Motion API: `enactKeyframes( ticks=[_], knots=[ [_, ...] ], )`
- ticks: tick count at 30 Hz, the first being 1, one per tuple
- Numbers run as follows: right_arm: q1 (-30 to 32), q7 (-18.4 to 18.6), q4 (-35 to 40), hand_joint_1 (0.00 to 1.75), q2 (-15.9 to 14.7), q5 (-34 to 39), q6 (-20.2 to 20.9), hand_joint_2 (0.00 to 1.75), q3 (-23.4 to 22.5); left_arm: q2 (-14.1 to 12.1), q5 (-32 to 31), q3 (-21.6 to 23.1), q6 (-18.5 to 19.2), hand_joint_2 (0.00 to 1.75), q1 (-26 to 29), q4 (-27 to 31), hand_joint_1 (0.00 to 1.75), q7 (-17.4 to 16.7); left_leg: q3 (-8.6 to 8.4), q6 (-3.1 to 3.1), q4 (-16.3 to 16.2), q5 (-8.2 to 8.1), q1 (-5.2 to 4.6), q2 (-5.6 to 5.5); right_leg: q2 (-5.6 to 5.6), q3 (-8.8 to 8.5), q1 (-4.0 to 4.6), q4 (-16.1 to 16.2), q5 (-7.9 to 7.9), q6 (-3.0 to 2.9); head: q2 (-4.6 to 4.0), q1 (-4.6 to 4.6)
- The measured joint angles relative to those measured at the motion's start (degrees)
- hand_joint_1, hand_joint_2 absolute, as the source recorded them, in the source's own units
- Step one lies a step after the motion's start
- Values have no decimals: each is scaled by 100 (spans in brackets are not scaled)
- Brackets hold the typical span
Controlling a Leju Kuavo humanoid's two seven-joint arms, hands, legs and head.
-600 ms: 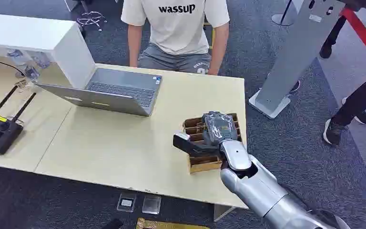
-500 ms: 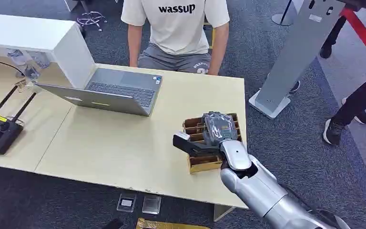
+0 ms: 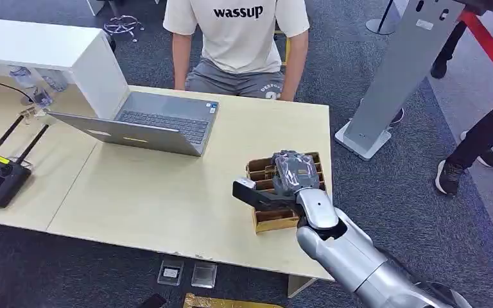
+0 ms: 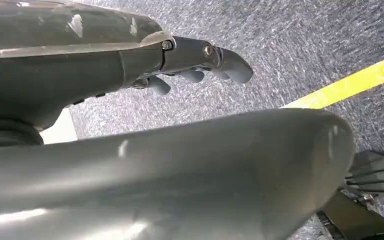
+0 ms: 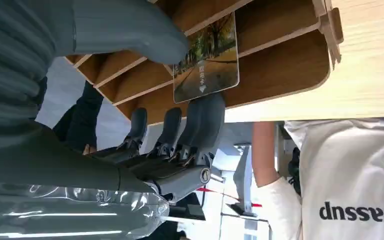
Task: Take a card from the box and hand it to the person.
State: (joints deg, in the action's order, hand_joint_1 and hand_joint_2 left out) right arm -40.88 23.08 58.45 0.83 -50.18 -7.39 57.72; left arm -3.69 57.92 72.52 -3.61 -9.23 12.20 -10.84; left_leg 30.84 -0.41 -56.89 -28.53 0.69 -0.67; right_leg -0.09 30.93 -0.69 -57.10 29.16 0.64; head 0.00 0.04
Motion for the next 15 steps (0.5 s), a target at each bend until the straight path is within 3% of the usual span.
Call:
enactKeyframes(
  ticks=[1,2,4,15],
  knots=[
    [-2,-2,0,105,0,0,0,175,0,0,0,0,0,0,0,0,0,0,0,0,0,0,0,0,0,0,0,0,0,0,0,0],
    [-6,0,0,120,0,0,-2,175,0,0,0,0,0,0,0,0,0,0,-1,0,0,0,0,0,0,0,0,0,0,0,0,0],
    [-5,-2,-2,129,0,2,-2,175,7,0,0,0,0,0,0,0,0,0,0,0,0,0,0,0,0,0,0,0,0,0,0,-2],
    [3,-44,-7,134,0,-11,-2,175,39,0,2,0,-2,0,1,0,0,0,0,0,0,0,0,0,0,0,0,0,-1,-1,0,0]
  ],
)
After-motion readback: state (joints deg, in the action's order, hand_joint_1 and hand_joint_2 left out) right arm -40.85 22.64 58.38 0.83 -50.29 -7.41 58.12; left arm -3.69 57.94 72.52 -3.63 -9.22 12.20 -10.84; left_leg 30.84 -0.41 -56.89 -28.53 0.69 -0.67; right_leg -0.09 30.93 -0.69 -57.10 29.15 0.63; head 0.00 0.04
